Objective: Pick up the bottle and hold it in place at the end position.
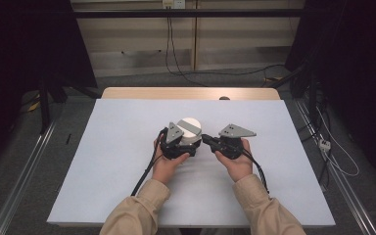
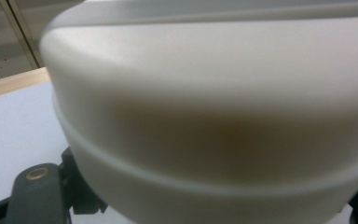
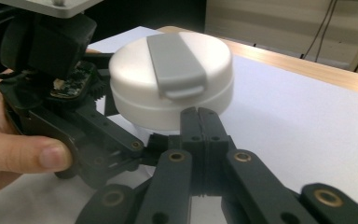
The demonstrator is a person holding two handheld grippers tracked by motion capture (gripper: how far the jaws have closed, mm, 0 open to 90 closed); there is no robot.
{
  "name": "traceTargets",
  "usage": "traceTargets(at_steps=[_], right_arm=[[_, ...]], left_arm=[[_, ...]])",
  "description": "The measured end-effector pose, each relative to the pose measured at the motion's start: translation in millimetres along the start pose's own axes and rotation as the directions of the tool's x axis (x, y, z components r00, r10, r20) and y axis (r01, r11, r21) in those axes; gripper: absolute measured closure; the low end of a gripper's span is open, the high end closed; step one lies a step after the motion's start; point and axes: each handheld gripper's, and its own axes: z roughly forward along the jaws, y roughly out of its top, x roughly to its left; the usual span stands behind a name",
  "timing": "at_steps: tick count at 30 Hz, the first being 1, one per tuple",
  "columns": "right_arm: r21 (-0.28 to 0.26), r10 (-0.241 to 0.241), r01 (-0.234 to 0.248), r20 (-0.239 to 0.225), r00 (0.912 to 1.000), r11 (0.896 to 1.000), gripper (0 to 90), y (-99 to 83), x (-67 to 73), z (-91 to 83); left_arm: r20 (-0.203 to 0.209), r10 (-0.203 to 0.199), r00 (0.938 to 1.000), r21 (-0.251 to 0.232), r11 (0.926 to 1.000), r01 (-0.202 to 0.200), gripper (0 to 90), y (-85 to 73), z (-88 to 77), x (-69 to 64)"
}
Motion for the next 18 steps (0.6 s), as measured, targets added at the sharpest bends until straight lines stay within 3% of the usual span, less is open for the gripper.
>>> traceTargets(at_steps=[18], right_arm=[[0.001, -0.023, 0.023, -0.009, 0.9997, 1.0, 90.0, 6.4, 2.0, 1.1]], left_arm=[[-0.003, 0.004, 1.0, 0.004, 1.0, -0.004, 18.8, 0.1, 0.0, -0.1]])
